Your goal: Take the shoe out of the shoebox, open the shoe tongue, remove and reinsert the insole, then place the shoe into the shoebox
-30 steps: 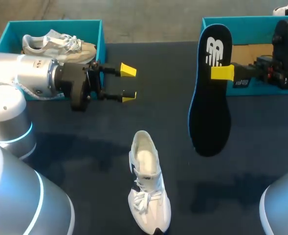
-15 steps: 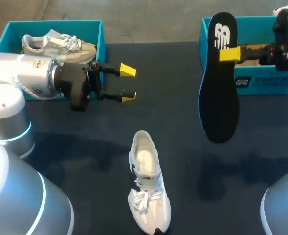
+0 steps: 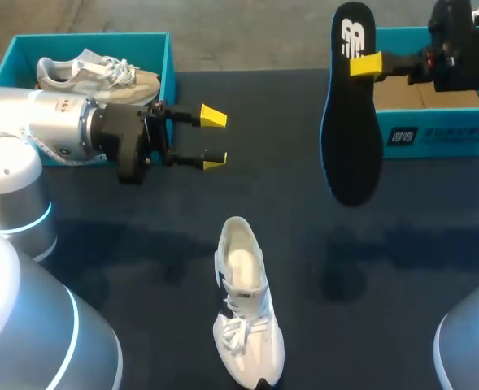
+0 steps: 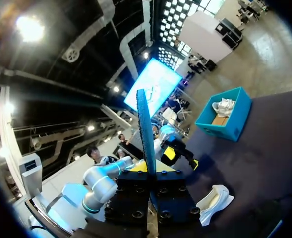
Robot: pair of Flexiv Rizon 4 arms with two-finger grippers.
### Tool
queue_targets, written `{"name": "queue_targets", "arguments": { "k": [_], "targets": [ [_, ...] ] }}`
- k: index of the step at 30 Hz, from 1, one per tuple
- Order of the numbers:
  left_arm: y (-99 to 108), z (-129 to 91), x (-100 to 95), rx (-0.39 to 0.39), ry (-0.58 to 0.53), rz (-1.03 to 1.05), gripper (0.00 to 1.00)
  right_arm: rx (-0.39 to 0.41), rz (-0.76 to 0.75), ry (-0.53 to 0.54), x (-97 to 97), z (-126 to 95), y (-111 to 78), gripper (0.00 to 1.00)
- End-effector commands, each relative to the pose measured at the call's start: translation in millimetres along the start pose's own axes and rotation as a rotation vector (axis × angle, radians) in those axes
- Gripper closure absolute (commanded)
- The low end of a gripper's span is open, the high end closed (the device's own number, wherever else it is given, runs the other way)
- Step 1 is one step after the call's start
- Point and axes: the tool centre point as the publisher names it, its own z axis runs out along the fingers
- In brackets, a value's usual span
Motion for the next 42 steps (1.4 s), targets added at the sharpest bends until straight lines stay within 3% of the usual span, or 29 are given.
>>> {"name": "queue_targets", "arguments": {
  "k": [1,4,11,19,23,32,35,42],
  "targets": [
    [-0.4,0.7,0.5,-0.002,-0.001,0.002,0.0,0.036,0.001,0.001,-2.1,1.5,4.6,1.0],
    [-0.4,0.7,0.5,-0.002,-0.001,0.002,0.0,0.036,0.001,0.001,-2.1,1.5,4.6,1.0],
    [-0.4,0.7,0.5,-0.002,-0.001,0.002,0.0,0.051,0.171,-0.015,-39.4,24.6,30.8,1.0],
    [-0.4,0.7,0.5,-0.002,-0.001,0.002,0.0,0.019,0.281,-0.031,-63.2,37.8,43.1,1.0],
    [-0.4,0.7,0.5,-0.002,-0.001,0.002,0.0,0.067,0.346,-0.061,-76.1,46.0,47.2,1.0],
    [-0.4,0.7,0.5,-0.002,-0.001,0.002,0.0,0.067,0.346,-0.061,-76.1,46.0,47.2,1.0],
    [-6.4,9.0,11.8,-0.028,-0.004,0.015,0.0,0.067,0.346,-0.061,-76.1,46.0,47.2,1.0],
    [-3.1,16.4,9.5,-0.068,-0.092,0.014,0.0,0.073,0.455,-0.016,-98.6,64.8,49.5,1.0]
  ]
}}
